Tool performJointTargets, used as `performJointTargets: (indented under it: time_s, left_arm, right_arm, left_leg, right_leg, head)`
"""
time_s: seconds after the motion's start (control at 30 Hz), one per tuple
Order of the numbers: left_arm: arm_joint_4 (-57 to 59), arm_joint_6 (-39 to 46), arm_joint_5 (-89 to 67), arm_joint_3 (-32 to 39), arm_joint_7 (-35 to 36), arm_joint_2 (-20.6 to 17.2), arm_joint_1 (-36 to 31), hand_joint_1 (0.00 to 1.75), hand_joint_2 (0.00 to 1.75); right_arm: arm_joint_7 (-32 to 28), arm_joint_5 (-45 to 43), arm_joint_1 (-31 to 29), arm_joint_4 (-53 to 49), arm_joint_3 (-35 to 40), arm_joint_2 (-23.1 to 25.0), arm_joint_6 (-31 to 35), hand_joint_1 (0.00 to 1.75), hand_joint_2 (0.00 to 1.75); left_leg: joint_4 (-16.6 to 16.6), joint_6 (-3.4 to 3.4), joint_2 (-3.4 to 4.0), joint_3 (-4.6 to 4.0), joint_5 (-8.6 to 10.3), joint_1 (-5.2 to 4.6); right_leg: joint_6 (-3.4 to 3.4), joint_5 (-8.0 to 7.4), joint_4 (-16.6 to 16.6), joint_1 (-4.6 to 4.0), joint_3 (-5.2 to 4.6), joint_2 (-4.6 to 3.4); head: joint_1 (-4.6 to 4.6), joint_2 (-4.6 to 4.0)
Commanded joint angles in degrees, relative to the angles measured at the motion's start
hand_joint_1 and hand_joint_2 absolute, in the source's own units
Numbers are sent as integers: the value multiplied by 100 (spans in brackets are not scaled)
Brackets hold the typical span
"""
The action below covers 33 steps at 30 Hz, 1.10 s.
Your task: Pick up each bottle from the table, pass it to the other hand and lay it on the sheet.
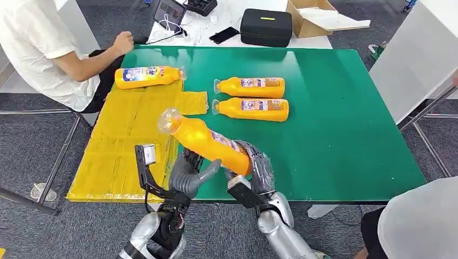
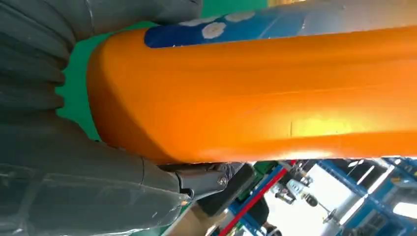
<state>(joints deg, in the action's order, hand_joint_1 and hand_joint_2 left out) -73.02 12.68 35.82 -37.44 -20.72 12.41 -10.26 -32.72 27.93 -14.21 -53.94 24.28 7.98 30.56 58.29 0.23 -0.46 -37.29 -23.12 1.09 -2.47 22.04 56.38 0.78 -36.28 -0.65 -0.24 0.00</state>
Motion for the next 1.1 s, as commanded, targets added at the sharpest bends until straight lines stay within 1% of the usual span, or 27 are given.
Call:
performJointTargets:
  time_s: [0.03, 0.1, 0.13, 0.17, 0.2, 0.23, 0.27, 0.3, 0.33, 0.37, 0.4, 0.43, 0.47, 0.5, 0.53, 0.57, 0.63, 0.7, 0.73, 0.77, 0.8, 0.87, 0.9, 0.97, 1.03, 1.07, 1.1]
  left_arm:
    - [285, 80, 49, 134, -60, -20, -311, 0, 175]
    - [237, 104, 114, 214, -149, 9, -324, 0, 175]
    - [214, 113, 103, 222, -188, 14, -358, 0, 175]
    - [197, 159, 46, 221, -275, 19, -401, 0, 175]
    - [200, 184, 16, 218, -310, 27, -420, 0, 175]
    - [192, 187, 25, 231, -322, 52, -447, 0, 175]
    - [170, 162, 71, 259, -357, 72, -451, 0, 175]
    - [143, 160, 74, 274, -402, 80, -452, 0, 175]
    - [118, 140, 72, 275, -456, 78, -454, 0, 175]
    - [60, 118, 79, 276, -496, 60, -444, 0, 175]
    - [29, 114, 67, 275, -522, 52, -432, 0, 175]
    - [21, 113, 67, 274, -523, 44, -424, 0, 175]
    - [5, 109, 66, 273, -526, 34, -413, 0, 175]
    - [5, 109, 66, 273, -526, 34, -413, 0, 175]
    - [5, 109, 66, 273, -526, 34, -413, 0, 175]
    - [8, 109, 64, 270, -530, 32, -403, 0, 175]
    - [5, 114, 28, 268, -575, 29, -402, 0, 175]
    - [-12, 91, 0, 275, -632, 19, -365, 0, 175]
    - [-14, 83, -4, 276, -640, 12, -354, 5, 175]
    - [-19, 46, -25, 278, -687, 0, -336, 175, 175]
    - [-35, -19, 7, 286, -705, -9, -318, 175, 175]
    - [-78, -102, 29, 294, -745, -32, -291, 175, 175]
    - [-106, -135, 24, 297, -765, -40, -276, 175, 175]
    - [-234, -236, 13, 303, -789, -61, -211, 175, 175]
    - [-325, -283, -1, 293, -786, -84, -172, 175, 175]
    - [-367, -318, -43, 275, -802, -103, -166, 175, 175]
    - [-410, -321, -103, 275, -816, -119, -156, 175, 175]
  right_arm:
    - [13, -109, -253, 233, 367, -3, -110, 175, 175]
    - [7, -159, -298, 306, 450, 42, -198, 175, 175]
    - [-8, -191, -316, 336, 500, 73, -258, 175, 175]
    - [-32, -234, -370, 413, 585, 91, -330, 175, 175]
    - [-50, -244, -388, 433, 616, 103, -329, 175, 175]
    - [-64, -278, -415, 444, 650, 135, -368, 175, 175]
    - [-100, -380, -428, 433, 685, 147, -478, 175, 175]
    - [-112, -425, -430, 418, 699, 159, -539, 175, 175]
    - [-150, -542, -427, 386, 728, 160, -720, 175, 175]
    - [-169, -685, -401, 311, 807, 150, -924, 175, 175]
    - [-172, -709, -386, 292, 833, 152, -966, 175, 175]
    - [-171, -710, -372, 286, 853, 163, -977, 175, 175]
    - [-171, -733, -358, 264, 870, 155, -985, 175, 175]
    - [-171, -733, -358, 264, 870, 155, -985, 175, 175]
    - [-171, -733, -358, 264, 870, 155, -985, 175, 175]
    - [-172, -740, -358, 263, 870, 144, -987, 175, 175]
    - [-175, -769, -359, 260, 879, 136, -1023, 175, 175]
    - [-202, -916, -317, 220, 926, 136, -1208, 175, 175]
    - [-215, -997, -299, 204, 925, 143, -1286, 175, 175]
    - [-231, -1114, -273, 176, 930, 143, -1400, 175, 175]
    - [-238, -1176, -260, 160, 920, 144, -1443, 175, 175]
    - [-249, -1261, -251, 129, 891, 136, -1495, 175, 175]
    - [-253, -1334, -237, 99, 876, 132, -1568, 175, 175]
    - [-243, -1566, -161, 24, 831, 141, -1828, 175, 175]
    - [-241, -1680, -123, 23, 818, 161, -1949, 175, 175]
    - [-233, -1726, -121, 62, 816, 168, -2009, 159, 175]
    - [-233, -1790, -112, 110, 802, 185, -2077, 26, 175]
  left_leg:
    - [1, 7, 15, 50, -20, -4]
    - [-1, 6, 5, 39, -14, -3]
    - [0, 11, 8, 70, -27, -5]
    - [0, 10, 11, 62, -24, -4]
    - [0, 4, 15, 22, -9, -2]
    - [3, 6, 18, 41, -18, -3]
    - [1, 4, 10, 18, -8, -1]
    - [2, 4, 10, 27, -11, -2]
    - [-1, 2, 5, 8, -2, -2]
    - [0, 3, 5, 21, -8, -1]
    - [3, 4, 10, 31, -14, -1]
    - [1, 3, 9, 15, -6, -1]
    - [2, 4, 13, 30, -14, -1]
    - [1, 4, 9, 21, -9, -1]
    - [1, 5, 9, 33, -14, -2]
    - [0, 2, 5, 11, -4, 0]
    - [0, 4, 4, 17, -6, -2]
    - [0, 8, 9, 41, -16, -4]
    - [-1, 6, 9, 30, -11, -3]
    - [-2, 4, 7, 25, -8, -2]
    - [-1, 5, 6, 31, -12, -2]
    - [-3, 2, 4, 13, -4, -1]
    - [-2, 4, 7, 25, -10, 0]
    - [-3, 2, 3, 12, -4, -1]
    - [-2, 4, 5, 36, -15, -2]
    - [-3, 3, 5, 25, -10, -1]
    - [-2, 4, 6, 31, -13, -1]
  right_leg:
    - [15, 18, 3, -2, 45, -1]
    - [12, 15, 1, -2, 38, 7]
    - [20, 28, 2, -3, 68, 12]
    - [17, 23, 2, -3, 60, 7]
    - [8, 6, 1, -1, 19, -6]
    - [13, 14, 3, -2, 36, -5]
    - [8, 5, 1, -2, 17, -2]
    - [11, 10, 3, -2, 25, 0]
    - [6, 3, 1, 0, 7, 1]
    - [10, 8, 2, -2, 20, 4]
    - [13, 14, 6, -3, 28, 2]
    - [8, 5, 2, -1, 13, -1]
    - [12, 12, 4, -3, 27, -3]
    - [9, 8, 2, -2, 19, -1]
    - [11, 13, 3, -2, 30, 2]
    - [6, 3, 0, -2, 9, 1]
    - [7, 7, 1, -1, 16, 4]
    - [13, 16, 2, -1, 39, 4]
    - [10, 10, 0, -1, 28, 2]
    - [9, 8, -1, -1, 23, 3]
    - [12, 12, 0, -2, 30, 5]
    - [7, 4, -3, -1, 12, 2]
    - [11, 9, -1, -3, 24, 2]
    - [7, 5, -2, -1, 12, 3]
    - [13, 17, 2, -3, 34, 6]
    - [11, 11, -1, -2, 24, 4]
    - [11, 14, 0, -3, 28, 4]
  head:
    - [-2, 0]
    - [0, 0]
    - [0, 2]
    - [-2, 0]
    - [-2, 0]
    - [0, 0]
    - [0, 0]
    - [0, 0]
    - [0, 0]
    - [0, 0]
    - [-2, 0]
    - [0, 0]
    - [-2, 0]
    - [0, 0]
    - [0, 0]
    - [-2, 0]
    - [0, 0]
    - [0, 0]
    - [0, 0]
    - [0, 0]
    - [0, 0]
    - [0, 0]
    - [0, 2]
    - [0, 0]
    - [-2, 0]
    - [0, 0]
    - [0, 0]
